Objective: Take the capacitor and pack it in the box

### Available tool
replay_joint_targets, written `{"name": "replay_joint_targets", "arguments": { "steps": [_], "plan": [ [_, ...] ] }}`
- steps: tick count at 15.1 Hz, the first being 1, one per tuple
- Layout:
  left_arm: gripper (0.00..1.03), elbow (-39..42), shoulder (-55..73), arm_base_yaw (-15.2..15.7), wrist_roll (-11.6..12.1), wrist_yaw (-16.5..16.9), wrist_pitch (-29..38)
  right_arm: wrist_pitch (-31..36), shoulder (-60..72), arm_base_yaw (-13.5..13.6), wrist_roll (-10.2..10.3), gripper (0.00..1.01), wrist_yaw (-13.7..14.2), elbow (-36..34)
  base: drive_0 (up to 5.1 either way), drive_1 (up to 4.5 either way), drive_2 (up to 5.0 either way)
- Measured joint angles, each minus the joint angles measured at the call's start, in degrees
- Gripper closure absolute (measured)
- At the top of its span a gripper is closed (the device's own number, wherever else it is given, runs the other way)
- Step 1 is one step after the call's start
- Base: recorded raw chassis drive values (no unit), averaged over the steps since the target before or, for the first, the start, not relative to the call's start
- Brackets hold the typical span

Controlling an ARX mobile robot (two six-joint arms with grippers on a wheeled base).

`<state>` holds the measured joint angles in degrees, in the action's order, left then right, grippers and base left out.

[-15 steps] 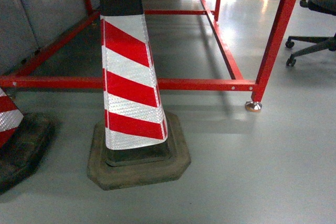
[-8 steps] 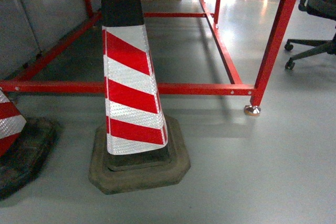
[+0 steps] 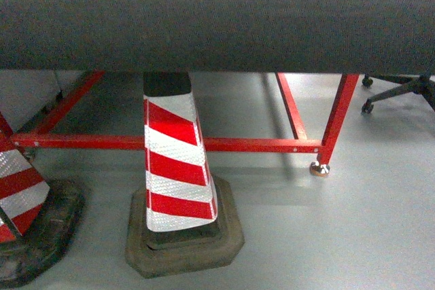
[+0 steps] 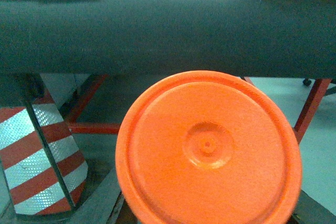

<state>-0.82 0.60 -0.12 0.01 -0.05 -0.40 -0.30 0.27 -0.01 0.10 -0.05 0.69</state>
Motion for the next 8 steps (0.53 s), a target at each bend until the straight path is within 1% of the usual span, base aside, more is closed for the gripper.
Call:
{"name": "replay_joint_targets", "arguments": {
  "steps": [8],
  "plan": [
    [0.59, 0.0, 0.0, 0.0, 0.0, 0.0, 0.0, 0.0, 0.0, 0.0, 0.0, 0.03, 0.0, 0.0, 0.0, 0.0, 0.0]
  ]
}}
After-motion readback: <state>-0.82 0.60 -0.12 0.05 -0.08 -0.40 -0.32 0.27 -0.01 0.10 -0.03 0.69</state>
